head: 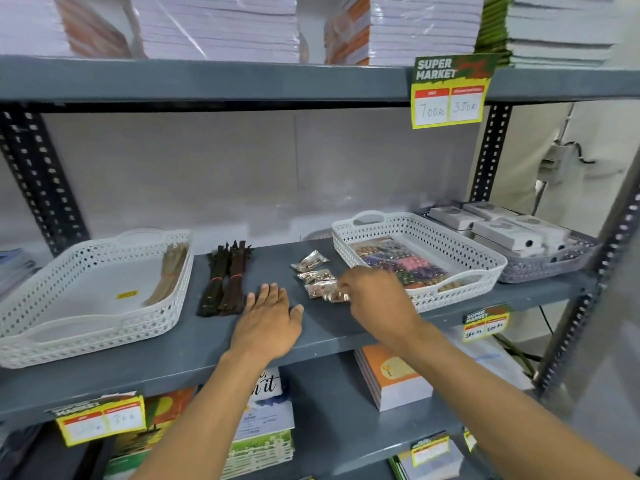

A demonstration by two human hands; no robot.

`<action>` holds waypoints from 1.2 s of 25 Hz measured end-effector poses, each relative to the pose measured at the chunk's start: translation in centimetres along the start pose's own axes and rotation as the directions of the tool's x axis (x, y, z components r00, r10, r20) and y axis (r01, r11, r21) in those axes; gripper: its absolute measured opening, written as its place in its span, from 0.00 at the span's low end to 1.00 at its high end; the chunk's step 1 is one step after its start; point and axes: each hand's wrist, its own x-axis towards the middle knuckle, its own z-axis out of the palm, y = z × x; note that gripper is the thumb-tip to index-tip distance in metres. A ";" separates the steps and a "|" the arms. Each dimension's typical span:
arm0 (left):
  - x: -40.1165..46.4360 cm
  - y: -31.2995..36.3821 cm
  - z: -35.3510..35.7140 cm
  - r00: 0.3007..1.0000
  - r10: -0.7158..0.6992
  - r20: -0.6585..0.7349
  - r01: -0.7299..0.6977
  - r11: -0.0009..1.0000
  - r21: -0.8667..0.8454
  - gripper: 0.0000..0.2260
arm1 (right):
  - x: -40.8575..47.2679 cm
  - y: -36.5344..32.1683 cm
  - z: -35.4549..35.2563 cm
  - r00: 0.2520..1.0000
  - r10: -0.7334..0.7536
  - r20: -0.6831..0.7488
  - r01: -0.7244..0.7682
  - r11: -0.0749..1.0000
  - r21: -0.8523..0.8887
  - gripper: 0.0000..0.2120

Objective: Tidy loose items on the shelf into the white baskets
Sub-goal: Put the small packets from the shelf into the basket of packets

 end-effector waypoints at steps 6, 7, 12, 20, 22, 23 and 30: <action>0.3 0.1 0.3 1.000 -0.006 -0.011 0.006 1.000 0.006 0.30 | 2.4 7.9 -10.6 0.986 0.007 -0.164 -0.021 0.996 -0.084 0.07; 0.3 0.1 0.4 1.000 -0.007 -0.011 0.007 1.000 0.008 0.30 | 2.6 9.8 -11.3 0.997 0.025 -0.079 -0.036 0.989 -0.141 0.08; 0.6 -0.4 0.8 1.000 -0.020 -0.004 0.020 1.000 0.012 0.30 | 3.5 15.4 -9.9 0.890 0.277 0.362 -0.189 0.947 -0.259 0.12; 0.3 -0.1 0.5 1.000 -0.031 0.002 0.031 0.999 0.015 0.30 | 6.5 11.9 -9.0 0.940 0.232 0.251 -0.168 0.953 -0.252 0.14; 0.1 -0.1 0.4 0.999 -0.033 0.005 0.033 0.999 0.011 0.30 | 6.9 7.1 -7.7 0.991 0.017 0.133 -0.007 0.997 -0.073 0.17; 0.1 -0.1 0.3 0.999 -0.033 0.006 0.033 0.999 0.007 0.30 | 6.8 4.5 -6.6 0.985 -0.072 0.155 0.072 0.997 0.003 0.18; 0.0 0.0 0.1 1.000 -0.022 0.009 0.022 1.000 -0.004 0.31 | 5.8 -1.2 0.9 0.909 -0.118 0.400 0.155 0.986 -0.062 0.18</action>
